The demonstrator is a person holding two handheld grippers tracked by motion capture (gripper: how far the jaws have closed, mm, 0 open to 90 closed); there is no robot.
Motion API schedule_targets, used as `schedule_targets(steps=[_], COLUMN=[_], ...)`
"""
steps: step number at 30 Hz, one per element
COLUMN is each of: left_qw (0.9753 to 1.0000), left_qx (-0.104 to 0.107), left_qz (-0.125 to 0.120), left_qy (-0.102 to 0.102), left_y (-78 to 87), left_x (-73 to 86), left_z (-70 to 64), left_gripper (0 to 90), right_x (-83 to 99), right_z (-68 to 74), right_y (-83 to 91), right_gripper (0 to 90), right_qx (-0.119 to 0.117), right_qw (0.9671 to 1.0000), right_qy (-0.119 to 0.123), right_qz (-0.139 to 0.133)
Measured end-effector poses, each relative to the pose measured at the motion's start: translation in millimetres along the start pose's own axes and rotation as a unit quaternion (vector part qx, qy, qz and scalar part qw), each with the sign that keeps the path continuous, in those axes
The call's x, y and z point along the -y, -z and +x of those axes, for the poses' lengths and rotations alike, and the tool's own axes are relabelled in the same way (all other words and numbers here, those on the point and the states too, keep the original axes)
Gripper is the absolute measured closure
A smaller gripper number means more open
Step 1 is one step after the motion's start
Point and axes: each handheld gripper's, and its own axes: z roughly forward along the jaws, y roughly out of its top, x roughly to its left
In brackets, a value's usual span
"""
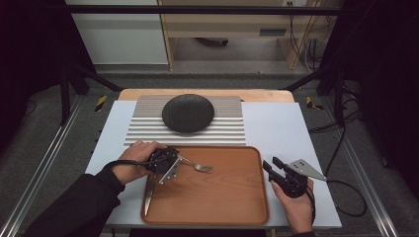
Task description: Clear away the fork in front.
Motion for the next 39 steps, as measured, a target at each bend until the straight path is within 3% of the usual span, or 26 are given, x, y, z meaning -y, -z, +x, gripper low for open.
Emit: schedule_targets(steps=[6, 12, 17, 21, 26, 35, 39], left_qw=[0.999, 0.9985, 0.9958, 0.9908, 0.9826, 0.9732, 0.966], left_qx=[-0.003, -0.004, -0.007, -0.009, -0.008, -0.017, -0.007], left_qz=[-0.017, -0.02, -0.027, -0.033, -0.05, -0.062, -0.065], left_qy=[0.042, 0.05, 0.087, 0.131, 0.178, 0.22, 0.25], left_y=[6.0, 7.3, 5.9, 3.4, -1.0, -6.1, -8.4], left_x=[1.3, -0.2, -2.6, -5.9, -9.3, -13.8, -16.3], left_z=[6.4, 7.1, 7.9, 10.1, 11.4, 10.9, 10.3], left_gripper=[61.6, 61.0, 60.1, 60.0, 59.4, 55.6, 59.0], right_x=[-0.1, -0.1, 0.0, 0.3, 0.4, 0.3, 0.3], right_z=[-0.8, -0.5, -0.1, 0.1, -0.2, 0.0, 0.1], right_y=[0.4, 0.4, 0.3, 0.3, 0.4, 0.6, 0.7], right_gripper=[55.8, 55.8, 55.8, 55.8, 55.8, 55.7, 55.7], right_qx=[0.0, 0.0, 0.0, 0.0, 0.001, 0.0, 0.001], right_qw=[1.0, 1.0, 1.0, 1.0, 1.0, 1.0, 1.0], right_qy=[-0.002, -0.002, -0.002, -0.001, 0.0, 0.001, 0.002], right_qz=[0.0, -0.001, 0.0, 0.0, 0.0, 0.0, 0.001])
